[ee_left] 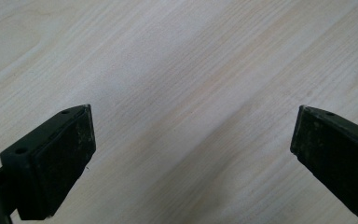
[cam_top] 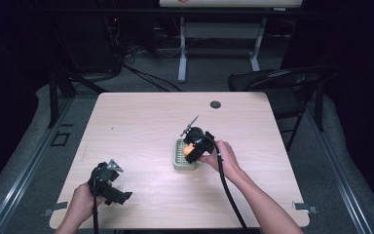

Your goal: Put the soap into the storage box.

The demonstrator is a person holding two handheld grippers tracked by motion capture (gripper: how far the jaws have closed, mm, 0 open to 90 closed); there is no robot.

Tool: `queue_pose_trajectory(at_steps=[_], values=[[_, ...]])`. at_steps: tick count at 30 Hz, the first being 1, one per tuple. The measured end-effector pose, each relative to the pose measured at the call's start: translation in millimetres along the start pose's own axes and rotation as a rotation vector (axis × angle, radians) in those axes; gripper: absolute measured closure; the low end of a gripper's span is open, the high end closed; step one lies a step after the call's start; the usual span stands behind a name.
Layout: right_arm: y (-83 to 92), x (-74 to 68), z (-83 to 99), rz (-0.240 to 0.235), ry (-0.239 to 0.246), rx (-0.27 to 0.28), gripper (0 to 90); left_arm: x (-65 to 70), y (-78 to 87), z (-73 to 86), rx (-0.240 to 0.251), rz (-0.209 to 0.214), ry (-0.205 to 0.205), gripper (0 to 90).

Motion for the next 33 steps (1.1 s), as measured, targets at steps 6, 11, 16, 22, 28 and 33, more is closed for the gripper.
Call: queue_pose_trajectory(at_steps=[6, 11, 16, 22, 28, 33], values=[[-9.6, 4.0, -4.7, -0.005, -0.002, -0.009, 25.5, -0.3, -0.5, -0.3, 0.001, -0.001, 0.001, 0.1], [-18.0, 7.8, -8.2, -0.009, -0.012, -0.009, 25.5, -0.1, -0.3, -0.1, -0.001, 0.000, 0.000, 0.1], [-24.5, 9.6, -10.0, -0.012, -0.016, -0.010, 25.5, -0.3, -0.6, -0.1, 0.000, 0.001, -0.001, 0.1], [-31.8, 10.7, -12.4, -0.009, -0.018, -0.004, 25.5, 0.2, -0.4, -0.1, 0.000, 0.002, -0.004, 0.1], [-36.4, 11.7, -13.7, -0.012, -0.020, 0.001, 25.5, 0.2, -1.3, 0.0, -0.003, 0.003, -0.004, 0.1], [-39.7, 11.8, -14.3, -0.016, -0.019, -0.002, 25.4, 0.2, -1.4, 0.1, -0.003, 0.005, -0.004, 0.1]])
Point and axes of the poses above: each handheld gripper's, and its own axes: y roughly backward along the jaws, z roughly out of its underside, x roughly to its right, the point moved 6 cm from there along -y, roughly forward along the jaws, and after that the axes turned 14 degrees about -z, right-handed, at the moved point
